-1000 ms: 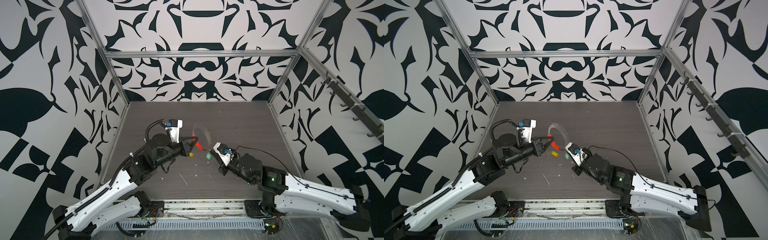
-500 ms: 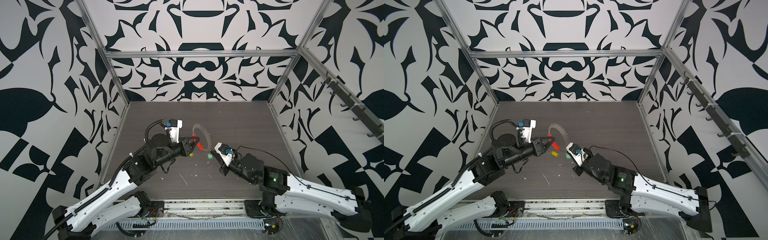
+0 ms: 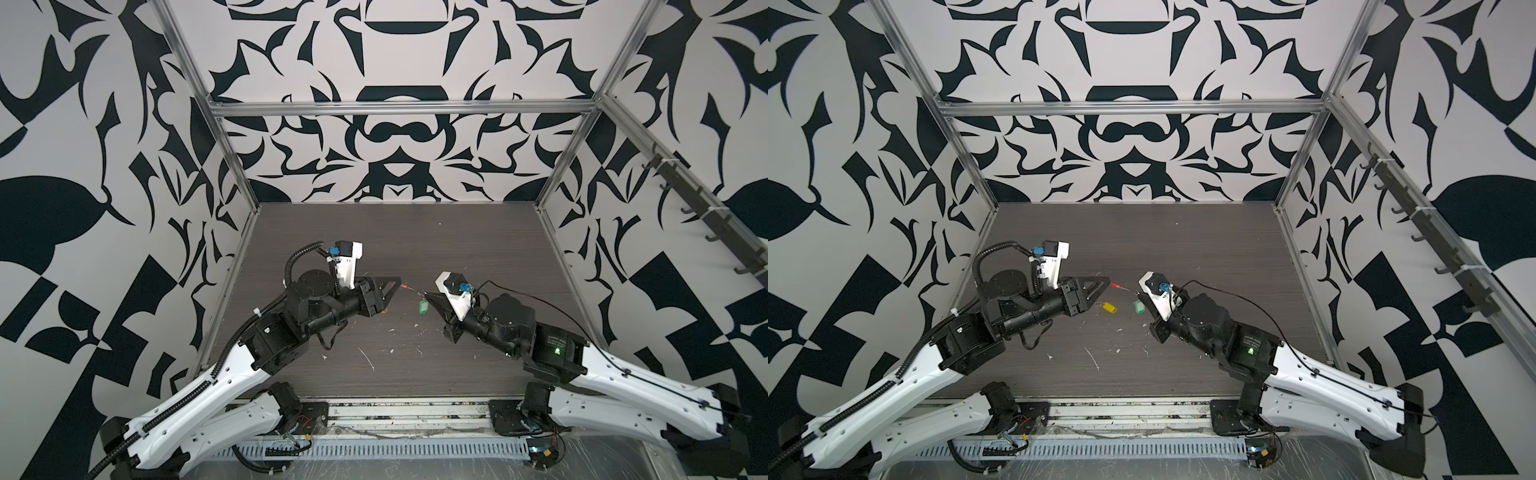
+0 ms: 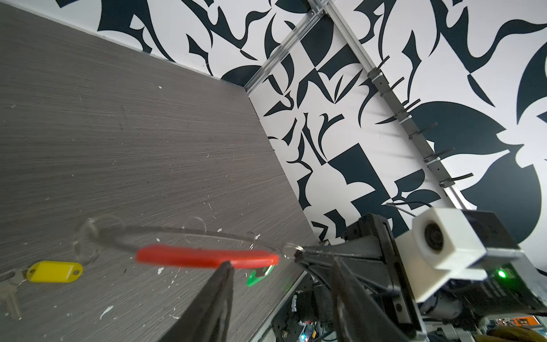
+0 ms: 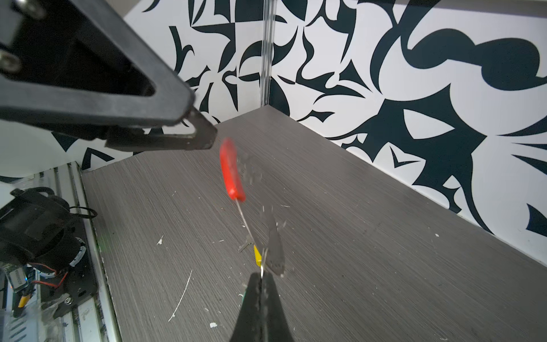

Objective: Remove the keys from the keyring

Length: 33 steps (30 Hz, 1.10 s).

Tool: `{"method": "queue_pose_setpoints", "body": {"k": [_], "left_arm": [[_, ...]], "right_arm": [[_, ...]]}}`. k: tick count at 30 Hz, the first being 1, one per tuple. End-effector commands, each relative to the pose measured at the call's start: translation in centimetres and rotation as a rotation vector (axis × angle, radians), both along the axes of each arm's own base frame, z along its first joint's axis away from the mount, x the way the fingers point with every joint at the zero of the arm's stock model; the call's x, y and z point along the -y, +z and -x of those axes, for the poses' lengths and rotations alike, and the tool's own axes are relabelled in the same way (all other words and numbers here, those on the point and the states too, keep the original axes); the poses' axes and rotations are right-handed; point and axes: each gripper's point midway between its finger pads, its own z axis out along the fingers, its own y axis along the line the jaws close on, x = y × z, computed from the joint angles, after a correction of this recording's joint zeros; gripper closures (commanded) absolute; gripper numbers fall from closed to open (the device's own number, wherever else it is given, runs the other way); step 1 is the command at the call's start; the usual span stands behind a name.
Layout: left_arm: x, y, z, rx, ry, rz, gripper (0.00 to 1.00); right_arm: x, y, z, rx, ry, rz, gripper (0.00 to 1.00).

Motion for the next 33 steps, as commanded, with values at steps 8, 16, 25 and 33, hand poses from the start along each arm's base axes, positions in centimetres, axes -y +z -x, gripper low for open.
{"method": "queue_pose_setpoints", "body": {"k": [8,16,25,33], "left_arm": [[0.6,1.1,4.0,0.239,-0.246,-0.029,0.40],[3.1,0.6,6.0,0.369,-0.466,-0.053,0.44],[4.3,0.3,6.5,0.401,-0.547,-0.047,0.53],[4.9,-0.6,6.3,0.375,-0.573,-0.074,0.66]], "right_arm": [[0.6,2.8,0.9,-0.092,0.129,-0.105,1.00],[-0.4,4.1,2.9,-0.145,0.336,-0.145,1.00],[-1.8,4.9,5.2,-0.179,0.534,-0.161,1.00],[-1.9,5.3,5.1,-0.181,0.552,-0.172,1.00]]}}
